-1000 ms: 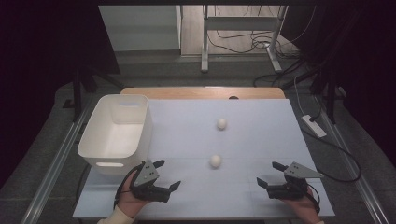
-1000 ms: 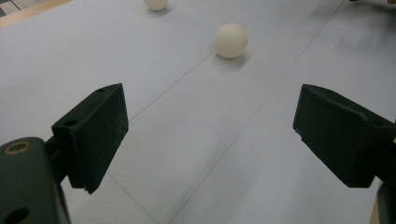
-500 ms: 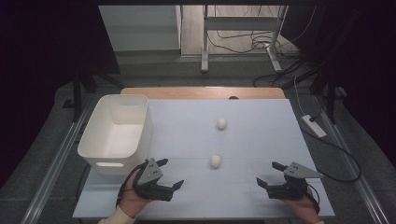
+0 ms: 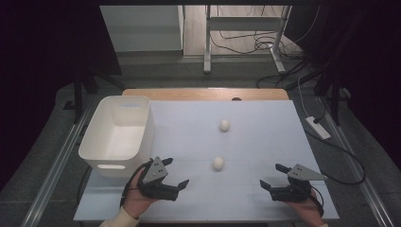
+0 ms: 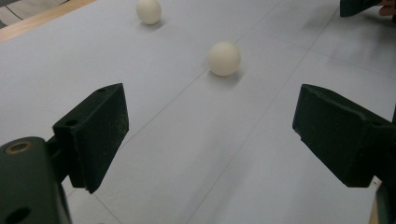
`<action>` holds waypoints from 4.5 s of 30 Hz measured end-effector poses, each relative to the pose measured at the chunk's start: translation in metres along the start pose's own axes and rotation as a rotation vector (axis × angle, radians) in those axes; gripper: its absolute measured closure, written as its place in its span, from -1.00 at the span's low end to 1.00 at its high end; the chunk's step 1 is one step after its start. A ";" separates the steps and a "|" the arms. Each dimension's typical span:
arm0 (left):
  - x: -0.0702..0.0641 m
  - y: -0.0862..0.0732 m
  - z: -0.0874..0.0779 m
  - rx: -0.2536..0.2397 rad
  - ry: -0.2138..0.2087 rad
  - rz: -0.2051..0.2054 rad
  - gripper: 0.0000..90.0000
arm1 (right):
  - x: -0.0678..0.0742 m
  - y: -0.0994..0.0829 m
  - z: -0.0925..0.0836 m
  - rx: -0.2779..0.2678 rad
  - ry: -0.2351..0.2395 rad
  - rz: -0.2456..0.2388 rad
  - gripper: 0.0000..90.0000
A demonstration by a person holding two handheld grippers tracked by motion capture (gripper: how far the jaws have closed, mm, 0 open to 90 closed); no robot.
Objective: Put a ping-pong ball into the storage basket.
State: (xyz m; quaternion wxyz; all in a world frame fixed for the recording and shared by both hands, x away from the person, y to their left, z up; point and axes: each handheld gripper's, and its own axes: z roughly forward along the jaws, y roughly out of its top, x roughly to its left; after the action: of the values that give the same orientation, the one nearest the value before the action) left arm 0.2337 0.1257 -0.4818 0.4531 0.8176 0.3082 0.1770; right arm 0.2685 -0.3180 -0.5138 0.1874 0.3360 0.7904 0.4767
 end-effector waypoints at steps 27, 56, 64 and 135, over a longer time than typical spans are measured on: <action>0.000 0.024 0.022 0.024 -0.051 0.012 -0.75 | 0.000 0.000 0.001 0.004 0.003 -0.003 -0.77; -0.006 0.045 0.051 0.052 -0.126 0.037 -0.76 | 0.000 0.000 0.001 0.004 0.006 -0.002 -0.77; -0.009 0.050 0.060 0.061 -0.144 0.044 -0.76 | 0.000 0.000 0.001 0.003 0.006 -0.002 -0.77; -0.004 0.060 0.147 0.226 -0.180 0.057 -0.75 | -0.001 -0.001 0.002 0.004 0.011 0.005 -0.77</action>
State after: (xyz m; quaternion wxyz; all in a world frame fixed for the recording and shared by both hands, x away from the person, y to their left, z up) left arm 0.3347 0.0061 -0.5080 0.3789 0.8843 0.2609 0.0798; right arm 0.2705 -0.3179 -0.5155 0.1811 0.3355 0.7916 0.4775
